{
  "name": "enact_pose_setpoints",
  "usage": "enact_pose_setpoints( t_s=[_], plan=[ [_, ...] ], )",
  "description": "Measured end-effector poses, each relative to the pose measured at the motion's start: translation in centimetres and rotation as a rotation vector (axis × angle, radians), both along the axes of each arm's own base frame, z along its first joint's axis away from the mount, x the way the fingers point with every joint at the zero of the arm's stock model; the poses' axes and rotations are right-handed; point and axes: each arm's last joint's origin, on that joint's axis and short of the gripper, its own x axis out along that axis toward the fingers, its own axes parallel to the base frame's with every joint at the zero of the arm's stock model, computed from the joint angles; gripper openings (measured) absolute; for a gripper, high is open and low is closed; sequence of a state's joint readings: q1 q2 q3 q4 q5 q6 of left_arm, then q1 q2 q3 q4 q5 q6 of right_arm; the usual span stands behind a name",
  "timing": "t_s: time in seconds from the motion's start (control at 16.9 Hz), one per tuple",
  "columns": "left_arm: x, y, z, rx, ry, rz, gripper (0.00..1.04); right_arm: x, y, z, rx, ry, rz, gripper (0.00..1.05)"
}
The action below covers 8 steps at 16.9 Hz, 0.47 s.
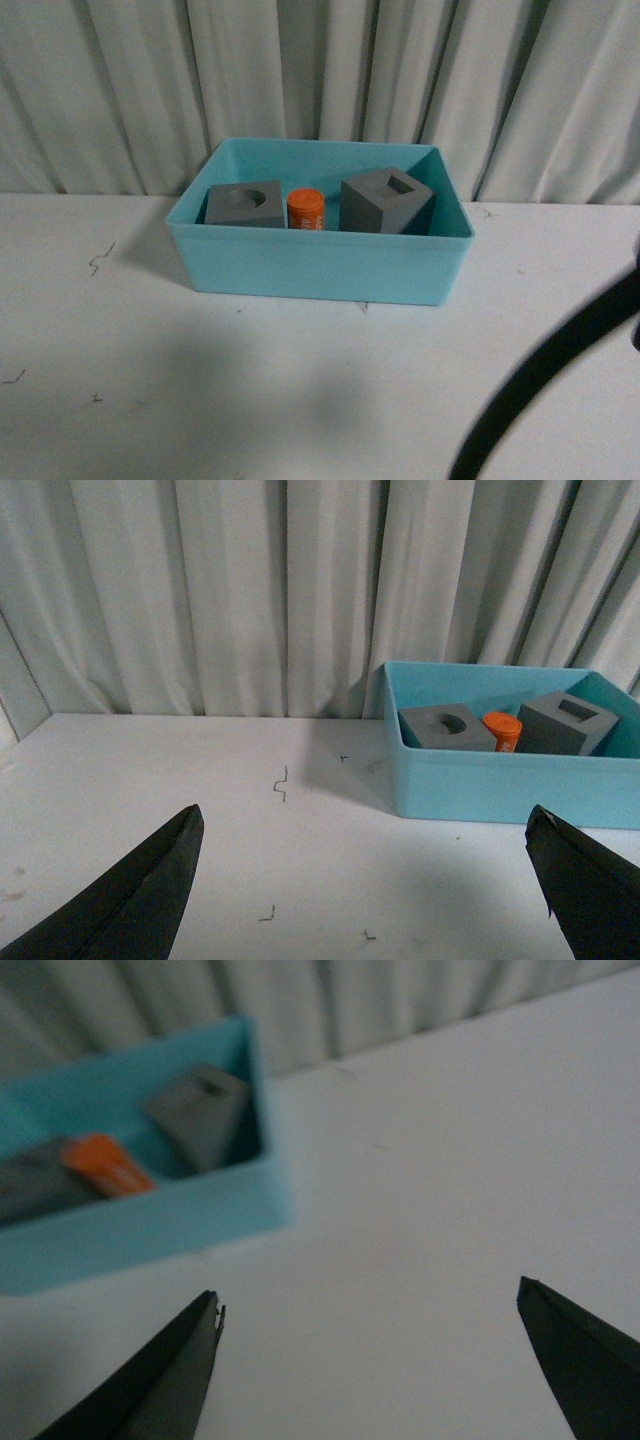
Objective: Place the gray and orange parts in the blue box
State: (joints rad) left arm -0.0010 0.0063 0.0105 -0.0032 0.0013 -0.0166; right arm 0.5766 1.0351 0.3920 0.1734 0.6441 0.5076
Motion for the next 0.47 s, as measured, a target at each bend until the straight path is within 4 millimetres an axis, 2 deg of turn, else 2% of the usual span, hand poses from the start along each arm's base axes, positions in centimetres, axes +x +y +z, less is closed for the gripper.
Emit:
enact_pose_setpoints(
  t_s=[0.12, 0.3, 0.36, 0.47],
  plan=[
    [0.0, 0.0, 0.0, 0.000, 0.002, 0.005, 0.98, -1.4, -2.4, -1.6, -0.035, -0.175, 0.091, 0.71],
    [0.0, 0.0, 0.0, 0.000, 0.001, 0.001, 0.98, -2.3, -4.3, -0.2, -0.135, -0.366, 0.129, 0.47],
    [0.0, 0.0, 0.0, 0.000, 0.001, 0.001, 0.98, -2.6, -4.9, 0.0, -0.160, -0.380, 0.138, 0.38],
    [0.0, 0.0, 0.0, 0.000, 0.001, 0.002, 0.98, -3.5, -6.2, -1.4, -0.213, -0.330, 0.158, 0.13]
  ],
)
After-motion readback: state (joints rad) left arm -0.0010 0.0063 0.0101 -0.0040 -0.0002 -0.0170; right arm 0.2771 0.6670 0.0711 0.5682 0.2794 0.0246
